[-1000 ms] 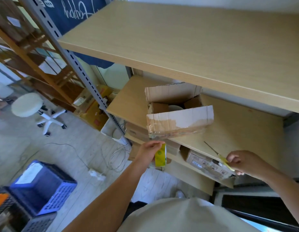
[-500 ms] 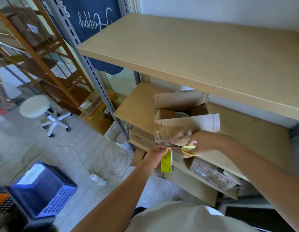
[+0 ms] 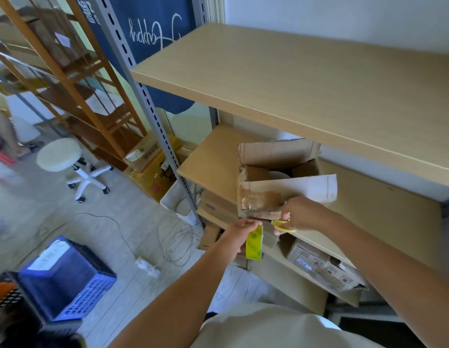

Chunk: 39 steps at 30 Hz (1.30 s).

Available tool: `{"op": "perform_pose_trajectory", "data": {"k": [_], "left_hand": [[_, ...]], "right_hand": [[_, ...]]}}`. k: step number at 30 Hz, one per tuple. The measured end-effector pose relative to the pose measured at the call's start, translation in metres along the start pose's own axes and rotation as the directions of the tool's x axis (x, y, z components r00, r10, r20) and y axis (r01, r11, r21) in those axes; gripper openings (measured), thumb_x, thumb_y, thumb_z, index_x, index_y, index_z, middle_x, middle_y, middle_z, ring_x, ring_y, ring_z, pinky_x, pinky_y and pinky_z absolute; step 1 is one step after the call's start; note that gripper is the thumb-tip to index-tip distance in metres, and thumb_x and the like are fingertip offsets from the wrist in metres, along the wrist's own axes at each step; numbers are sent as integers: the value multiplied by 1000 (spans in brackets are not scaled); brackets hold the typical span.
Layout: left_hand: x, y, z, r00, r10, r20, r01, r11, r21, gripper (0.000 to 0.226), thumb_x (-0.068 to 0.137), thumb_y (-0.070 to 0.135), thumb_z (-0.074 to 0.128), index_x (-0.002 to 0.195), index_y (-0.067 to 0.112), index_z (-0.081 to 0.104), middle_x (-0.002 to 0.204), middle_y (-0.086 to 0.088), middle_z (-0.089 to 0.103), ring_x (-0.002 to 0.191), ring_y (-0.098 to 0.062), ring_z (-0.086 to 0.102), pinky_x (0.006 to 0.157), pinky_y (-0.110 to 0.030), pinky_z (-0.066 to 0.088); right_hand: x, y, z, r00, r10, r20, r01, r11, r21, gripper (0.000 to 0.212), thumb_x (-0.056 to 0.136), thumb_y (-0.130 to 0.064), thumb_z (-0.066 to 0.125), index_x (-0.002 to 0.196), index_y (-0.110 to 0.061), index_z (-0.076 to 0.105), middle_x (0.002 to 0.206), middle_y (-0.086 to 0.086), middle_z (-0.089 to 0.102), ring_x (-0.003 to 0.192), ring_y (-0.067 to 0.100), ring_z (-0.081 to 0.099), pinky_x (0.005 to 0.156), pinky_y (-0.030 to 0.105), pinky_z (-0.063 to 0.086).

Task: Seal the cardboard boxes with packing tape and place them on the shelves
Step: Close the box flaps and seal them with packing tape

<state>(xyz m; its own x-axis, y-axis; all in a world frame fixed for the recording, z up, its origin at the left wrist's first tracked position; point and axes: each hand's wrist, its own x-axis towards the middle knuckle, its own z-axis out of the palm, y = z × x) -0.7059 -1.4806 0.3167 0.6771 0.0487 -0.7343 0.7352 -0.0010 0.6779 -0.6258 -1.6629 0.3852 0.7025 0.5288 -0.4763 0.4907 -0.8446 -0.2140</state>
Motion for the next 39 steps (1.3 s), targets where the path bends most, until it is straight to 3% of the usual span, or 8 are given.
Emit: {"op": "perform_pose_trajectory", "data": {"k": [6,9,13,16,20,27,33,39], "left_hand": [[14,2,-2,1000,-27,-5,27,999,45,10,87,37,71,93,30,73,91,-7,72,93,-23,70,92,-43,57],[3,7,-3,999,-36,15,33,983,181,17,98,27,60,108,20,71,66,2,64,54,-6,63,50,-15,50],[1,-7,-3,999,-32,22,26,970,241,22,100,25,57,114,15,71,64,5,62,44,-6,58,45,-16,45],[4,-19,1,994,-29,108,-3,958,286,24,100,30,55,113,21,73,55,9,63,46,-6,55,53,-18,46],[3,-26,8,995,38,88,-66,937,342,23,98,29,55,110,22,74,100,-2,71,74,-11,61,59,-18,47],[10,-40,-4,999,-39,18,34,967,253,16,95,30,64,85,28,75,86,1,71,74,-15,64,77,-32,52],[13,-36,2,999,-34,-8,35,980,198,12,94,26,66,87,23,76,83,-2,71,69,-15,65,74,-30,53],[8,-25,18,999,-30,21,27,987,161,16,97,26,61,86,26,72,73,6,71,65,-8,68,73,-27,55]], "right_hand": [[0,-8,12,997,62,-50,-69,987,-144,55,79,-73,61,61,-21,54,71,-10,55,82,17,58,56,23,36],[2,-14,16,997,80,-10,-80,982,-174,52,78,-74,61,70,-22,61,76,-7,59,84,18,61,66,27,44],[1,-5,34,991,130,30,-127,987,-104,50,75,-68,69,76,-18,68,83,-6,65,85,16,63,69,26,45],[-13,17,45,985,159,72,-161,987,23,47,73,-63,74,89,-18,75,96,-3,70,89,13,63,68,24,45],[-36,44,42,978,192,80,-203,963,178,38,72,-65,74,77,-27,77,80,-12,71,78,8,66,77,25,55],[-81,106,44,924,313,220,-379,830,409,28,84,-39,75,73,-14,71,57,0,65,44,7,57,50,18,47],[-106,162,65,866,421,272,-501,742,445,21,96,-26,64,85,-8,67,68,5,65,50,12,55,51,24,48],[-91,178,88,809,586,-37,-547,775,318,19,90,-33,70,84,-18,60,85,4,64,88,26,68,59,18,41]]}}
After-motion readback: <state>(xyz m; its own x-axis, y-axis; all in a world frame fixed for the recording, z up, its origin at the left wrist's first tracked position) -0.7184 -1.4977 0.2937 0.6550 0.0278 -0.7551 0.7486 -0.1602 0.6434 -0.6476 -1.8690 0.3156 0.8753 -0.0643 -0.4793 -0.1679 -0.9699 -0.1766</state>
